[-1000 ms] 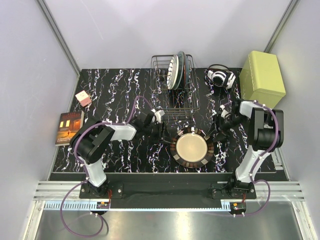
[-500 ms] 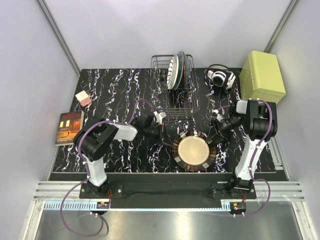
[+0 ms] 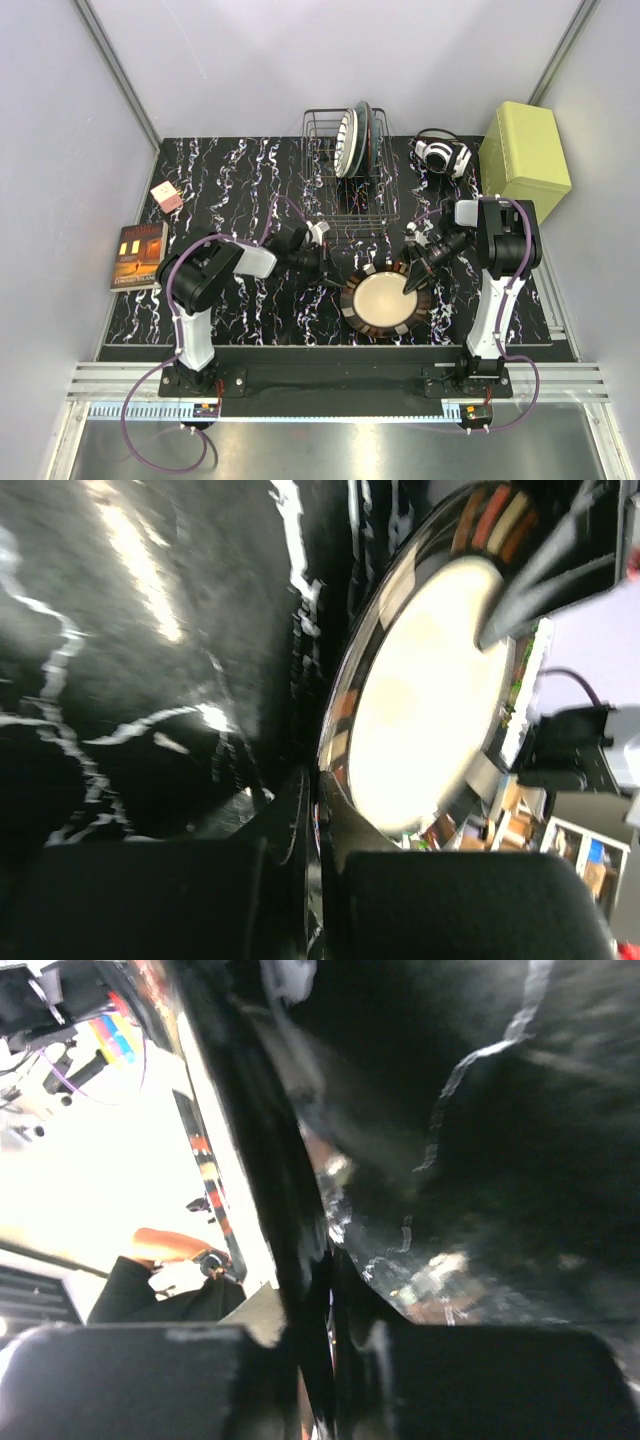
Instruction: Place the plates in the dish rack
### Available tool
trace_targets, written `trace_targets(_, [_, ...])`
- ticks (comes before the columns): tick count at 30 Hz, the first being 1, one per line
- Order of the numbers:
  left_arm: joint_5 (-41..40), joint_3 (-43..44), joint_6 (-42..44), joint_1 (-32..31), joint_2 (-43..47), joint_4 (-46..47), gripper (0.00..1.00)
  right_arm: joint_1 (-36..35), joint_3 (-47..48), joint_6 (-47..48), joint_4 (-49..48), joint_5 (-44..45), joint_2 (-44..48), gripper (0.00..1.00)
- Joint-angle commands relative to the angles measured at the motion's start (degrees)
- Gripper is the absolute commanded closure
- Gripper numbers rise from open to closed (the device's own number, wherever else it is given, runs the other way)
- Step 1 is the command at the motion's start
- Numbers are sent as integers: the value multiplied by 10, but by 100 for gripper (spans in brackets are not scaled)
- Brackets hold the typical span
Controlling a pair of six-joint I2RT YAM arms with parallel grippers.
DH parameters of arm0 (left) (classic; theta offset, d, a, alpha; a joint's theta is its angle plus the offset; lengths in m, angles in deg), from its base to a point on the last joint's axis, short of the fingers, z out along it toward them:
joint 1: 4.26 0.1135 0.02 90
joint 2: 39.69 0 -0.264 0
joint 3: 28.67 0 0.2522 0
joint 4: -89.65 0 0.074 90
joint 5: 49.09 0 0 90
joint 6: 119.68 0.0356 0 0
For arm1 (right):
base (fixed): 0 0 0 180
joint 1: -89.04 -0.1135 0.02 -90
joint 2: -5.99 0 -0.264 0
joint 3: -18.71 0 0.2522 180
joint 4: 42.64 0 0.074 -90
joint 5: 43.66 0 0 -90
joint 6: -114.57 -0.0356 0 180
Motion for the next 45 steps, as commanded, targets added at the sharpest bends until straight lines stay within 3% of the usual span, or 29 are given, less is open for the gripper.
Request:
trace_targets(1, [37, 30, -32, -14, 28, 81, 98, -24, 4, -30, 13, -66, 42, 97])
trace_targets(2, [34, 43, -15, -13, 32, 31, 93, -19, 3, -35, 13, -49, 64, 99])
trace_targets(3, [33, 50, 2, -13, 36, 6, 76, -16, 4, -36, 12, -40, 76, 100])
trace_targets(4, [26, 57, 35, -13, 44, -22, 66, -12, 5, -39, 13, -30, 85, 100])
trace_targets(7, [15, 83, 91, -10, 63, -110, 52, 14, 25, -33, 43, 12, 114, 100])
trace_targets(17, [52, 96, 269, 46, 156, -344, 44, 51, 144, 68, 231, 82, 200, 100])
trace_targets(22, [44, 92, 323, 76, 210, -374, 43, 38, 242, 42, 251, 135, 268, 100])
trace_targets(27, [27, 119, 374, 104, 258, -405, 42, 5, 419, 75, 250, 133, 306, 100])
trace_targets(31, [2, 138, 399, 127, 275, -416, 42, -25, 617, 13, 245, 57, 207, 100])
trace_targets(32, [-12, 141, 405, 132, 278, -425, 42, -30, 725, -14, 240, 53, 181, 100])
trace_targets(35, [-47, 148, 419, 136, 299, -434, 42, -64, 930, -142, 165, 94, 81, 100])
trace_targets(37, [-67, 145, 419, 137, 316, -436, 42, -93, 963, -222, 92, 164, 57, 100])
trace_targets(42, [-144, 129, 422, 143, 353, -436, 42, -170, 769, -332, -244, 390, 120, 100])
trace_targets(44, [-165, 125, 422, 150, 364, -436, 43, -225, 711, -333, -332, 530, 134, 100])
trace_targets(45, [-170, 122, 420, 152, 366, -436, 43, -247, 698, -337, -361, 649, 135, 100])
